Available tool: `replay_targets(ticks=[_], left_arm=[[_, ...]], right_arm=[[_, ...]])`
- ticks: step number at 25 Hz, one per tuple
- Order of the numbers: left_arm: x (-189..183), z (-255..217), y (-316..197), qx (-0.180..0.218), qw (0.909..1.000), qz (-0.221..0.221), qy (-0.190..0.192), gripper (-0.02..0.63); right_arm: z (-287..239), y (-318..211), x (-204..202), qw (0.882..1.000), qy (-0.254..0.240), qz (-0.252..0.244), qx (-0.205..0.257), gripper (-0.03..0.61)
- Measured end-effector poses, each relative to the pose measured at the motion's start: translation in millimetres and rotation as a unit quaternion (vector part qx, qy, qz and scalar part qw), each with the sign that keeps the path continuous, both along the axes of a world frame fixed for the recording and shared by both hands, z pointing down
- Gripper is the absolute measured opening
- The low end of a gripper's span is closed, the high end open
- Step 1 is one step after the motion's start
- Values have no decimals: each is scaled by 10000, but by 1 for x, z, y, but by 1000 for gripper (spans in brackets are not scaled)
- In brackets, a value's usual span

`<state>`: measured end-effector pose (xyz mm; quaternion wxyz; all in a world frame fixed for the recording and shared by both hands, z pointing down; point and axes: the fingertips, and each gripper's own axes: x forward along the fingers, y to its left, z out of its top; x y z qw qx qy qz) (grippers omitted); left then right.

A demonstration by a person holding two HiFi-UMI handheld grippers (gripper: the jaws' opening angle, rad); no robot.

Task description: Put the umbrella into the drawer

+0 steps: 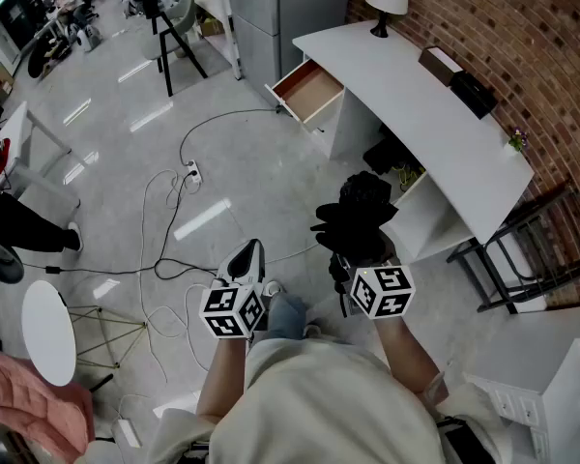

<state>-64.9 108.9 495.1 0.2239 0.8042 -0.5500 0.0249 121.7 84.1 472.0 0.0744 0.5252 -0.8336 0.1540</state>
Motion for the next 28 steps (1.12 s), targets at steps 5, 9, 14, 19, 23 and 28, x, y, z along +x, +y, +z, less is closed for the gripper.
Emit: replay_targets(ticks=[5,9,14,19,23,28], left_arm=[[14,-9,59,171,9996,158,-127,11],[28,-13,78,273,9992,245,-157,11],[32,-24,77,325,9990,281,-118,11],[35,-27,77,365,9987,310,-175,11],[37,-26,73,482,9982,311,-150,14],[39,-21,69,560,9977,357,-108,157]], right_arm=[[-9,55,10,9999,-37,45,129,245],[-19,80,20,9995,-41,50,298,245],[-25,85,17,9996,-38,-6,283,245],[-26,86,15,9996,-138,-22,262,245],[-25,81,16,9992,-230,-46,335,247],[-21,77,16,9990,-194,-98,392,247]])
